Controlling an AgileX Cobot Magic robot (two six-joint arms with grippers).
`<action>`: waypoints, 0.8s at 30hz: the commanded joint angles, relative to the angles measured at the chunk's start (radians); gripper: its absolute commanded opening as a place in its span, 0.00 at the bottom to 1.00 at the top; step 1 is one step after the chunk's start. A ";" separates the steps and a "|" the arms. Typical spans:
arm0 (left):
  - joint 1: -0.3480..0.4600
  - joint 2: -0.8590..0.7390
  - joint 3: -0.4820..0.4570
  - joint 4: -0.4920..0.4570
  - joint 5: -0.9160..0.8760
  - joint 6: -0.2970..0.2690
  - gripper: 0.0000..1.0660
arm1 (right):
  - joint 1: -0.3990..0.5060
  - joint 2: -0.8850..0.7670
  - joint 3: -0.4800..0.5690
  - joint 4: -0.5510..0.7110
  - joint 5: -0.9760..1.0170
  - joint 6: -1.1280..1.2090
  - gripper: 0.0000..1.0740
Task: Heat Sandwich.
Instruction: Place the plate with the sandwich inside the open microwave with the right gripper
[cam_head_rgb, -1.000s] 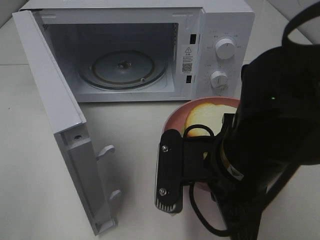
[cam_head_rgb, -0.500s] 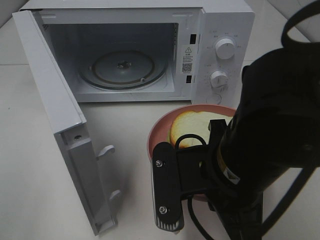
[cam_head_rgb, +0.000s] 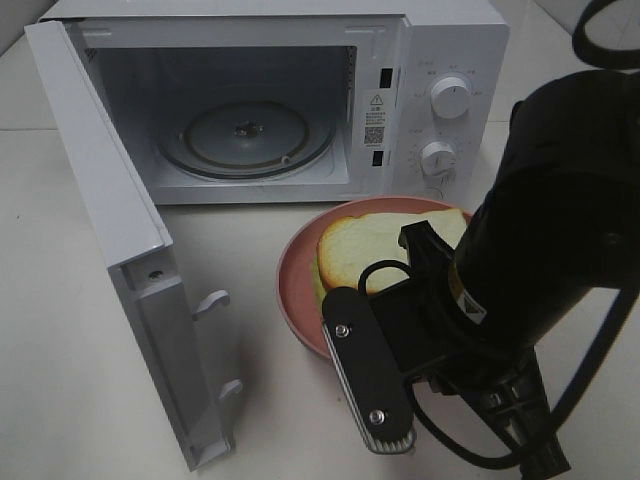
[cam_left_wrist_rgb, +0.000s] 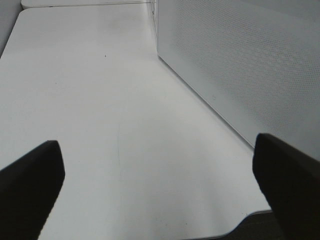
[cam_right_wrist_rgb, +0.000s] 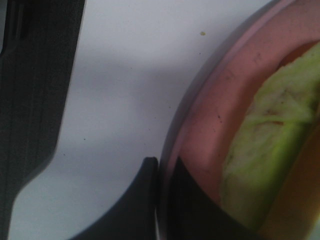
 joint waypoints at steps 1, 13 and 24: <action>0.002 -0.017 0.001 -0.001 -0.006 0.000 0.92 | -0.028 -0.008 0.002 -0.010 -0.038 -0.099 0.00; 0.002 -0.017 0.001 -0.001 -0.006 0.000 0.92 | -0.110 -0.008 0.001 0.121 -0.082 -0.402 0.00; 0.002 -0.017 0.001 -0.001 -0.006 0.000 0.92 | -0.184 -0.008 0.001 0.179 -0.082 -0.516 0.00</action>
